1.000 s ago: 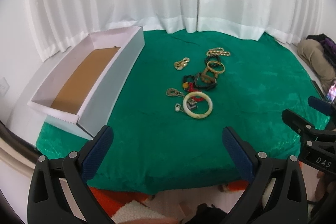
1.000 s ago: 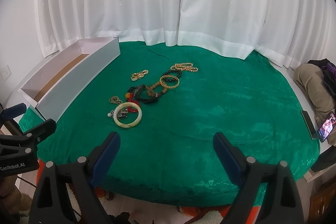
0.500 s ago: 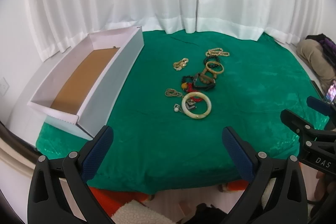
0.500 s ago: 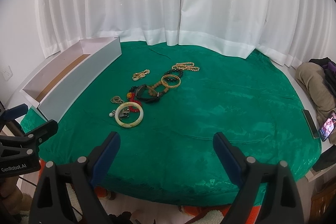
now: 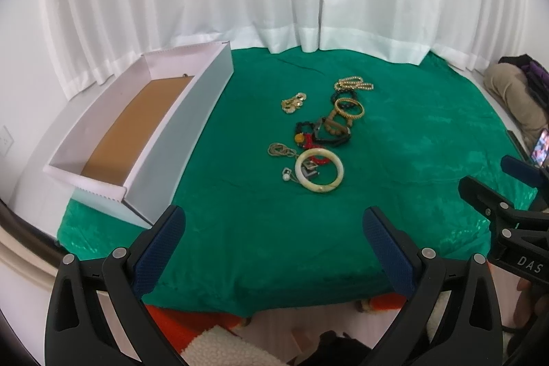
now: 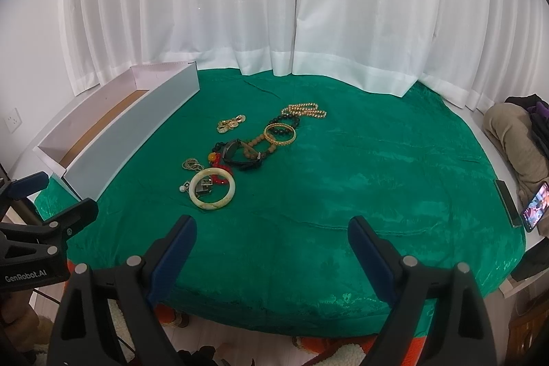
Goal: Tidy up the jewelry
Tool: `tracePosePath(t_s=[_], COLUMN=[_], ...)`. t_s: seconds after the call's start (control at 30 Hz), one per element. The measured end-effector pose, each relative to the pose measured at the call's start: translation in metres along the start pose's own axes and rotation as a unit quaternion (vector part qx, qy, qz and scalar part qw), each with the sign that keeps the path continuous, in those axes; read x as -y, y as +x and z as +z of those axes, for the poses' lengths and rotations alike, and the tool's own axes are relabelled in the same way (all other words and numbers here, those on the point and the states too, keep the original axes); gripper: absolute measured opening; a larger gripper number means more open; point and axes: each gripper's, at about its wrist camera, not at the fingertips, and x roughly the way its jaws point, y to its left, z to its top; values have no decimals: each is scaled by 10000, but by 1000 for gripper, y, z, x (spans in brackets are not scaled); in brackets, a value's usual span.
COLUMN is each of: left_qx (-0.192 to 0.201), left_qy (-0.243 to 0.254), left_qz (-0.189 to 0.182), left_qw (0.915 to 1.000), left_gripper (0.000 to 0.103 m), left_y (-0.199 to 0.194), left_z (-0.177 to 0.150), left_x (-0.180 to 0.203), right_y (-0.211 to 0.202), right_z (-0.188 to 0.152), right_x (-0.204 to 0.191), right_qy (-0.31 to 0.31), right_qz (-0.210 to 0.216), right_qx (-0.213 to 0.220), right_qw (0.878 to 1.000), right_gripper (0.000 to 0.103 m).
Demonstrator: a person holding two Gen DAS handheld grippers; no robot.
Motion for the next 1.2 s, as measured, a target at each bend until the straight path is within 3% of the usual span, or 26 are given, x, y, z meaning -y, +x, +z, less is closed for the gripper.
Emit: tracePosePath(t_s=[1.2], left_qx=[-120], left_qy=[-49], left_qz=[-132], left_qw=[9998], left_gripper=[103], left_y=[4], left_z=[-4], left_x=[-1], right_y=[1], right_z=[-2], right_x=[1], right_qy=[51], right_qz=[61], right_qx=[-47], right_qw=[10000], right_gripper=[92])
